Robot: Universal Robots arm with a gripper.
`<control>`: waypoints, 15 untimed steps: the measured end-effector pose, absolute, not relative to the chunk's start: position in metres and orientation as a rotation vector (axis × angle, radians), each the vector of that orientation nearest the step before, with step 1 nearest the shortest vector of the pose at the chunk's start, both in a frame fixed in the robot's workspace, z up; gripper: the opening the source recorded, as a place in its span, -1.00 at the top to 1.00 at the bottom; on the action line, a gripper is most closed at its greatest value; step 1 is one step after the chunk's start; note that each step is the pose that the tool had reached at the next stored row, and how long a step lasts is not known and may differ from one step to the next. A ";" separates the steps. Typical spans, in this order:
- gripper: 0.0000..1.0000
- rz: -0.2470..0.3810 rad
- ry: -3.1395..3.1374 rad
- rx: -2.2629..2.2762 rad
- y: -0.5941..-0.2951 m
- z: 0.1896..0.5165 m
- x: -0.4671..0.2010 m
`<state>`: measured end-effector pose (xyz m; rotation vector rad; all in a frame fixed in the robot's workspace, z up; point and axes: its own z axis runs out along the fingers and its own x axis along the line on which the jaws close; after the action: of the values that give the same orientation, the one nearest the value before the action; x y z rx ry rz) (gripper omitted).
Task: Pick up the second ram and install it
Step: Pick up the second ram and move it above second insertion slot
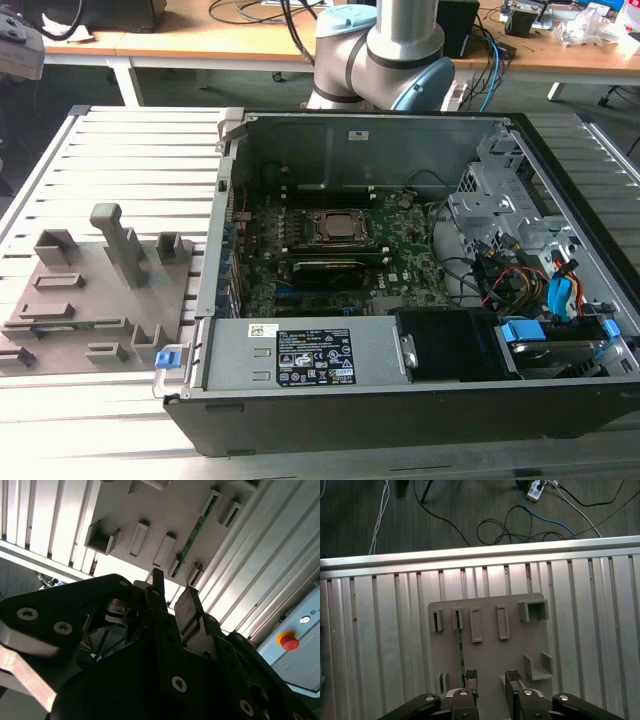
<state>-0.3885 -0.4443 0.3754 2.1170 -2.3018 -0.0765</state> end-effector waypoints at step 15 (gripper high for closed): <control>0.28 -0.077 -2.302 2.117 -0.444 0.362 -0.388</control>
<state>-0.3885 -0.4443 0.3622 2.1170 -2.3018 -0.0766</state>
